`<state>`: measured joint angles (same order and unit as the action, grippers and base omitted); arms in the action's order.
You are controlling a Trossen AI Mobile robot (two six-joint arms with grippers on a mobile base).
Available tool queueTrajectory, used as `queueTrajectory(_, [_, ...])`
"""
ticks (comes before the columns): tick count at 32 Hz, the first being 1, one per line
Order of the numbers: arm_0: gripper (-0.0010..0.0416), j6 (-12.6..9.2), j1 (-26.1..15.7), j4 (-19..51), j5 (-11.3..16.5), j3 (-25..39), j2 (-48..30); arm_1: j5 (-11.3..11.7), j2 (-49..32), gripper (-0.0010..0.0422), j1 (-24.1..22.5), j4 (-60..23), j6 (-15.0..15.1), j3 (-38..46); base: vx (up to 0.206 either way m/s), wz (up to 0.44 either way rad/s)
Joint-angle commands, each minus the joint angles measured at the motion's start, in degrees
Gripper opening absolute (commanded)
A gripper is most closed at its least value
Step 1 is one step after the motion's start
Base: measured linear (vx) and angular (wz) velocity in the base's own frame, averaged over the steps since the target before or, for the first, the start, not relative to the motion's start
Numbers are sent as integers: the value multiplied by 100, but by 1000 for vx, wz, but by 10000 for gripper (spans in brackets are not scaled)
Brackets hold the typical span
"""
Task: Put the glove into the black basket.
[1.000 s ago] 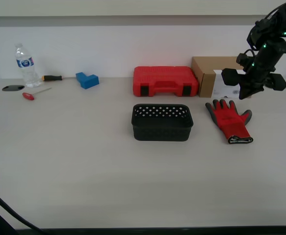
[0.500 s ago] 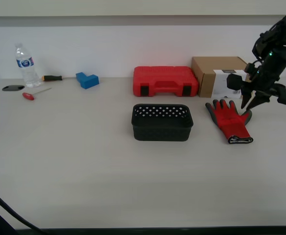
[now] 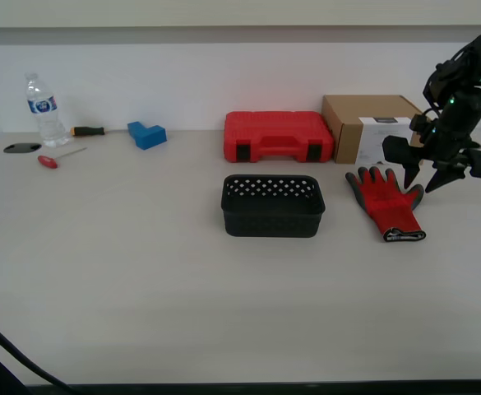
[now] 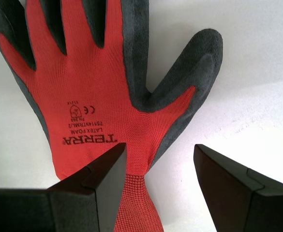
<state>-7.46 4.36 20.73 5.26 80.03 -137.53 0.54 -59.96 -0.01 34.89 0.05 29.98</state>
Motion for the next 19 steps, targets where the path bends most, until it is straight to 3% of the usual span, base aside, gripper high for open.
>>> queueTrajectory(1, [215,-7,-2,-540,-22,-203,0,7,-2,0,-2,31,0,2,0,0])
queueTrajectory(9, [197,2,0,-1143,-24,-426,-98,7,-2,0,-2,31,0,2,0,0])
queueTrajectory(13, [196,-20,-17,-1091,116,-424,-439,9,-2,0,-2,33,0,9,0,0])
queueTrajectory(19, [191,-44,-28,-1222,92,-393,-472,9,-2,0,-2,33,0,4,0,0])
